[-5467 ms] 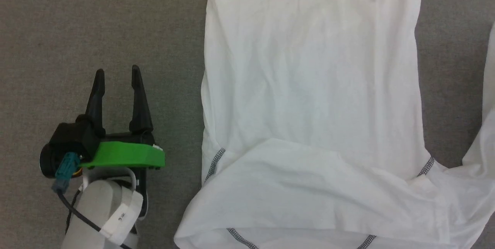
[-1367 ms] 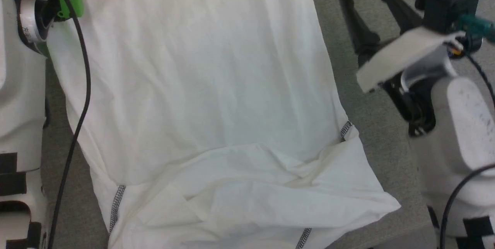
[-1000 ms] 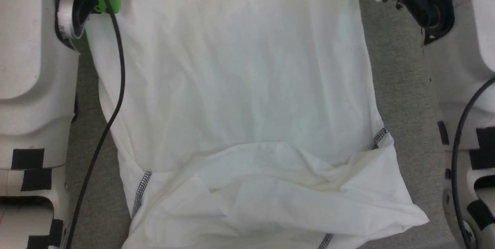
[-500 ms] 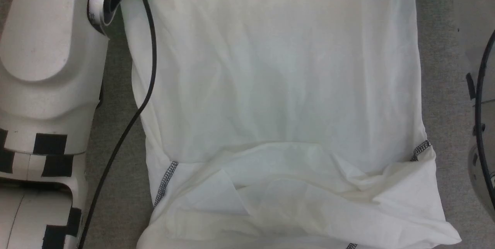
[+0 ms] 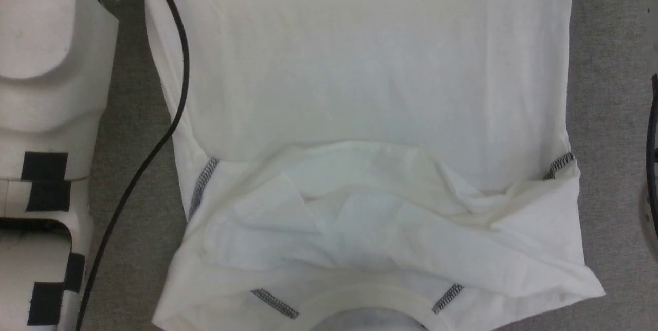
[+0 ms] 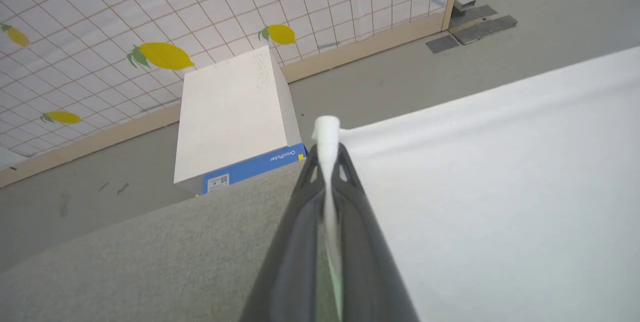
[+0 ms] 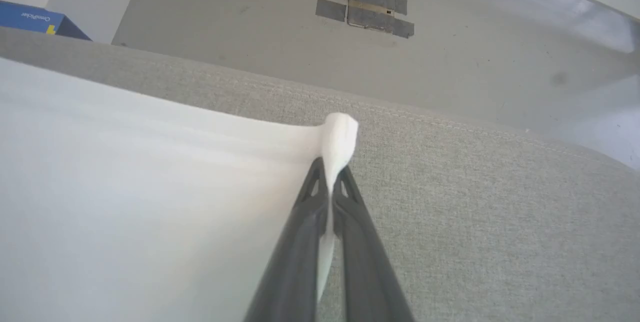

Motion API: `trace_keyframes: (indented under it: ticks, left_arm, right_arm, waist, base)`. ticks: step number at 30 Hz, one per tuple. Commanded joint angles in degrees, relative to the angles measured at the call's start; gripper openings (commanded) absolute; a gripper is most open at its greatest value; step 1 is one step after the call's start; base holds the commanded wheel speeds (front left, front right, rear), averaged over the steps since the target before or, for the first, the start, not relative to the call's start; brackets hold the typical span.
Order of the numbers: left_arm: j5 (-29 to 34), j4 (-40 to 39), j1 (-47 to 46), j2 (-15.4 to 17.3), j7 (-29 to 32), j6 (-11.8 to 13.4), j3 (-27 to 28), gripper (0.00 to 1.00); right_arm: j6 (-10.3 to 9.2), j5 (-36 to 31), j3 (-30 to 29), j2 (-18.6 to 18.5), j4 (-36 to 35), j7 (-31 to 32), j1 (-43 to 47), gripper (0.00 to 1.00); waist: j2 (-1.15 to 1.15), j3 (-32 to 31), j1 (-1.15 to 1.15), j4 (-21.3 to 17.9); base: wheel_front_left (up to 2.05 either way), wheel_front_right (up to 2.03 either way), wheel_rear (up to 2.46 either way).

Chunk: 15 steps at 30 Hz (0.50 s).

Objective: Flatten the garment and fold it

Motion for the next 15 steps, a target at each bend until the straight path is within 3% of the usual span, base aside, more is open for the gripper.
trace_keyframes:
  ticks: [1,9,15]
  left_arm:
    - [1.1,0.72,-2.09,0.85,-2.56,0.99,0.3,0.0]
    - [3.3,4.88,-6.62,0.09,-16.33,3.26,-0.29,0.0]
    - [0.76,7.3,-3.35,0.03,-19.57,1.47,-0.05,0.0]
  right_arm:
    - [-0.12,-0.76,-0.57,-0.41,-0.59,-1.88,-0.47,0.0]
    - [-0.12,-2.07,-0.69,-0.28,-2.13,-13.9,-2.16,0.0]
    - [-0.12,3.59,3.14,0.17,-1.51,-19.84,0.34,0.0]
  waist:
    - [0.0,0.06,0.0,-0.29]
    - [0.0,-0.57,0.0,-0.97]
    - [0.0,-3.95,0.0,-0.64]
  base:
    - [0.0,0.0,0.0]
    - [0.0,0.0,0.0]
    - [0.0,0.0,0.0]
